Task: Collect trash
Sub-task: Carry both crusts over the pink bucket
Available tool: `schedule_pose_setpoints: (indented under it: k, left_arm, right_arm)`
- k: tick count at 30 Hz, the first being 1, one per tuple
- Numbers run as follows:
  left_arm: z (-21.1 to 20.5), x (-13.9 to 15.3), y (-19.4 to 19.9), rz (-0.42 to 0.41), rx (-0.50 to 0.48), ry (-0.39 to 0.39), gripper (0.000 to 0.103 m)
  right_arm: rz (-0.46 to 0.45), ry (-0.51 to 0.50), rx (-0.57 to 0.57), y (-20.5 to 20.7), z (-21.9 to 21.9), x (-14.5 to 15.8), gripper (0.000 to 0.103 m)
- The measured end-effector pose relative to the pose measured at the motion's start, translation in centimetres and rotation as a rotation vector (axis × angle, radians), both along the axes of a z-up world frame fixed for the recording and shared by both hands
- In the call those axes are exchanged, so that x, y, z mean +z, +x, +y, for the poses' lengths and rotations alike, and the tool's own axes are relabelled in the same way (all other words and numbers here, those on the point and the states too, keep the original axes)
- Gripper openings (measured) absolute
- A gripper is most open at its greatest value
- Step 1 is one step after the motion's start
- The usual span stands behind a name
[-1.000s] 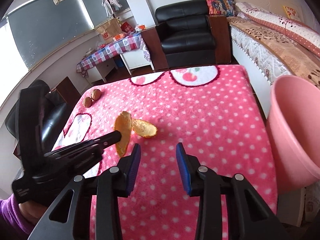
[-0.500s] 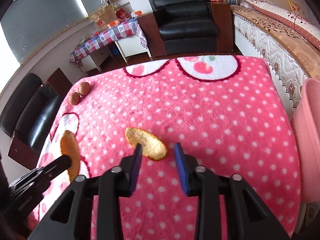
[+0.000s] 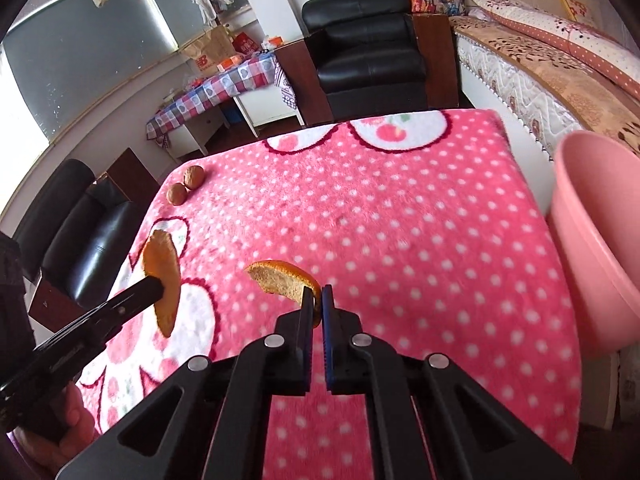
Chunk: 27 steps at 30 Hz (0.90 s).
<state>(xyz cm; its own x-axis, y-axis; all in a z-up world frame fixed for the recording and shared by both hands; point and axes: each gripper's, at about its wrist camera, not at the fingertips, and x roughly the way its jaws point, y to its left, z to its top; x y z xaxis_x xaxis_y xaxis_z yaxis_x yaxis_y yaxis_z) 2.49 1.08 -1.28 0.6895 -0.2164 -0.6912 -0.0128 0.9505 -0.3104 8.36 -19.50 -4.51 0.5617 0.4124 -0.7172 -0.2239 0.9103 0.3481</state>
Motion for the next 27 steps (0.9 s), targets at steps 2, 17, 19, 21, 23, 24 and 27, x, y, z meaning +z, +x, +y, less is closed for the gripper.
schedule_pose_setpoints:
  k: [2, 17, 19, 21, 23, 24, 27]
  left_arm:
    - [-0.4, 0.2, -0.5, -0.004, -0.011, -0.004, 0.002]
    - [-2.9, 0.7, -2.4, -0.024, -0.086, -0.022, 0.002]
    - [-3.0, 0.7, -2.5, -0.026, -0.091, -0.025, 0.002]
    - [-3.0, 0.8, -2.6, -0.028, -0.095, -0.028, 0.002]
    - [-3.0, 0.8, -2.7, -0.029, -0.095, -0.033, 0.002]
    - [-2.9, 0.8, -2.7, -0.028, -0.095, -0.037, 0.002]
    - [-2.8, 0.8, -2.9, -0.03, -0.095, -0.043, 0.002]
  right_arm:
    - [-0.007, -0.006, -0.022, -1.3, -0.8, 0.2, 0.004]
    - [0.052, -0.062, -0.12, -7.2, -4.0, -1.7, 0.005]
    - [0.062, -0.067, -0.099, -7.8, -3.8, -1.8, 0.006]
    - [0.074, -0.065, -0.068, -8.3, -3.5, -1.8, 0.016]
    - [0.076, -0.064, -0.035, -8.9, -3.1, -1.7, 0.026]
    - [0.077, -0.062, -0.017, -9.2, -2.8, -1.6, 0.03]
    - [0.058, -0.066, 0.011, -10.0, -2.4, -1.0, 0.035]
